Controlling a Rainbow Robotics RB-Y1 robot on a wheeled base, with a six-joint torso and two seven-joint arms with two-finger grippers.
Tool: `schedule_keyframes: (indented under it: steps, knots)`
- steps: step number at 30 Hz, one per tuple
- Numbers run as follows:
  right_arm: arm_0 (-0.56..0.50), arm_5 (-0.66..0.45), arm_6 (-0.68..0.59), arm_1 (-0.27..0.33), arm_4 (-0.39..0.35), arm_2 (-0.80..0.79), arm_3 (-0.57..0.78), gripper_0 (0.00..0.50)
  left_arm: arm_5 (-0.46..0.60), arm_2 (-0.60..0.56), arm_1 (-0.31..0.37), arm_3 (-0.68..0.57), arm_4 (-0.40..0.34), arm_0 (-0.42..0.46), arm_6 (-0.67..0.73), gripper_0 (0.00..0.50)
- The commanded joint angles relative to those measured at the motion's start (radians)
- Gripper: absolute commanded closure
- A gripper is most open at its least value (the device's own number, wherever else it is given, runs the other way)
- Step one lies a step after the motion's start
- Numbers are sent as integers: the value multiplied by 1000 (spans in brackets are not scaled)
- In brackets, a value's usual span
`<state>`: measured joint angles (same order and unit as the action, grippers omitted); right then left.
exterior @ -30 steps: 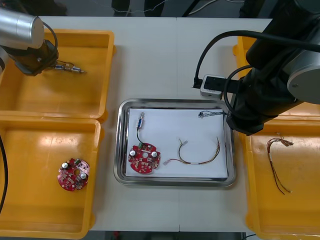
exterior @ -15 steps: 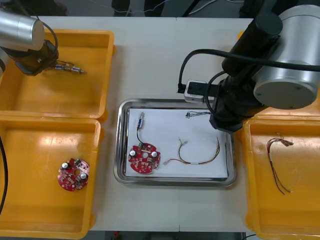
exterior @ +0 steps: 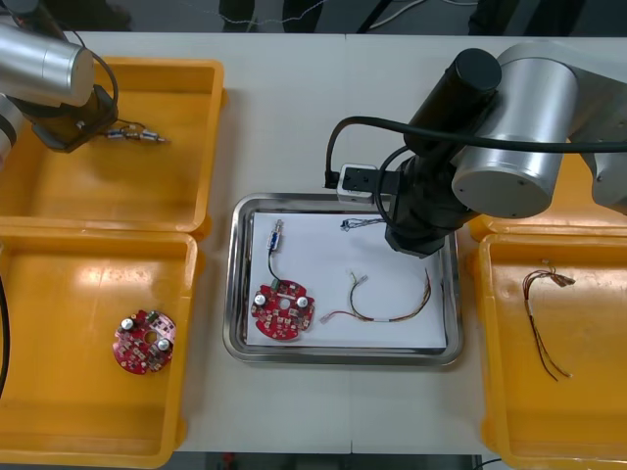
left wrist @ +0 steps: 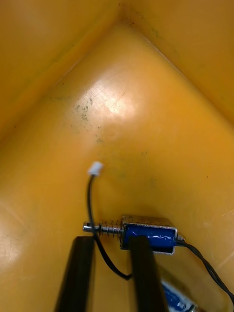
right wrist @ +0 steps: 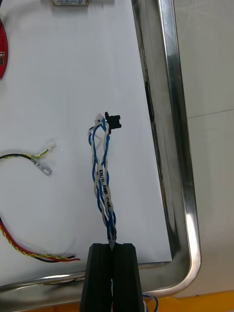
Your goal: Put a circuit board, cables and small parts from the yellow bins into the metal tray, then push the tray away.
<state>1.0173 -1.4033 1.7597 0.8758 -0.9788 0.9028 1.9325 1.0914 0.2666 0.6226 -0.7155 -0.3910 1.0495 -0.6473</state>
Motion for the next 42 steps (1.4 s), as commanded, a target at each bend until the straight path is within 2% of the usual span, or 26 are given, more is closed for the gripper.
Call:
schedule_keyframes:
  steps: [1,13,25,33,35,36,37,38,39,40,42]
  knots:
    - [37,55,38,-12,22,74,-30,500,-10,11,-7,-10,4,-6,-71,500]
    - [37,130,57,-38,46,134,-112,500,-8,11,0,-12,-12,-6,-81,500]
    - [37,201,52,-44,60,182,-168,500,189,19,66,-157,-118,-8,-101,500]
    - [37,201,50,-44,61,188,-172,500,209,122,117,-196,-195,-19,-100,500]
    - [37,202,50,-44,60,189,-173,455,209,135,128,-217,-201,-36,-100,500]
    - [37,201,47,-44,60,188,-172,455,209,140,137,-242,-203,-55,-101,500]
    - [37,201,46,-44,60,188,-173,183,209,140,144,-263,-203,-72,-101,500]
    - [35,201,46,-44,60,188,-172,133,209,140,149,-277,-204,-82,-101,500]
    - [37,201,44,-44,58,188,-173,45,209,140,158,-302,-206,-100,-100,500]
    - [37,201,41,-44,55,189,-173,0,209,140,167,-328,-207,-117,-97,500]
    - [37,199,37,-44,51,188,-173,0,209,140,181,-358,-213,-140,-97,500]
